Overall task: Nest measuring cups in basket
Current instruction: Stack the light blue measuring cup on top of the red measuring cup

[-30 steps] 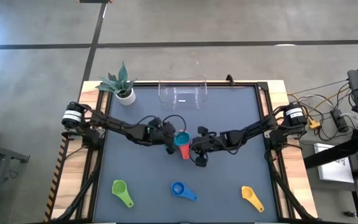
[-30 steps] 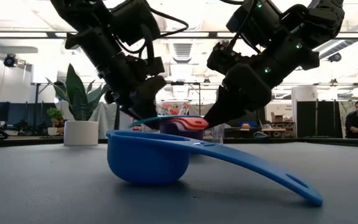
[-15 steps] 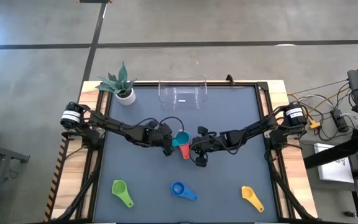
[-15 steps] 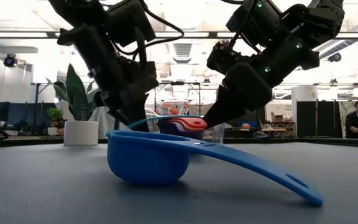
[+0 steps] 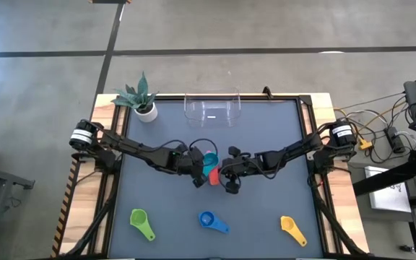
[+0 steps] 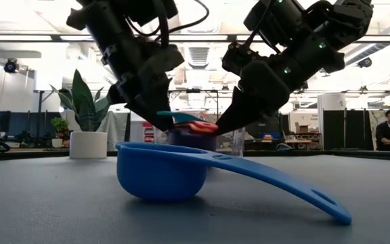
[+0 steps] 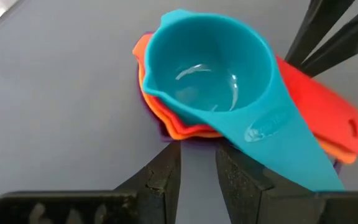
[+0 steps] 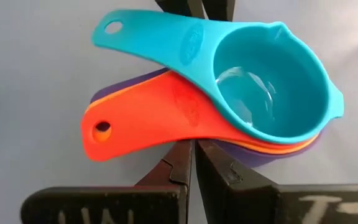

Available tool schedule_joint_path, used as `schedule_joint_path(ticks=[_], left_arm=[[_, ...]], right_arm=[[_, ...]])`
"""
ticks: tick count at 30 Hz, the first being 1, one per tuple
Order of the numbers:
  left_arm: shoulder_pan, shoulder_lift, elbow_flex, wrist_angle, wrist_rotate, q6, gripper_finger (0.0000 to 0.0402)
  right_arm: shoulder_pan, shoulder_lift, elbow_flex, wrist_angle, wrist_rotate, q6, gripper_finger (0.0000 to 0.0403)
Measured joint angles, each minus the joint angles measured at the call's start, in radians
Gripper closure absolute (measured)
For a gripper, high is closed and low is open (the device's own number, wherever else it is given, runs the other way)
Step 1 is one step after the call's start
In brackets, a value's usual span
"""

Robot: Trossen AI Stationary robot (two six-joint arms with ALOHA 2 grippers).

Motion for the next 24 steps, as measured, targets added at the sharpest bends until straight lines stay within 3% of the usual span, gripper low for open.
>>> schedule_joint_path(ticks=[24], left_arm=[[-0.023,0.07,0.005,0.073,0.044,-0.053,0.0318]], right_arm=[[0.0,0.0,0.007,0.008,-0.002,0.027,0.039]])
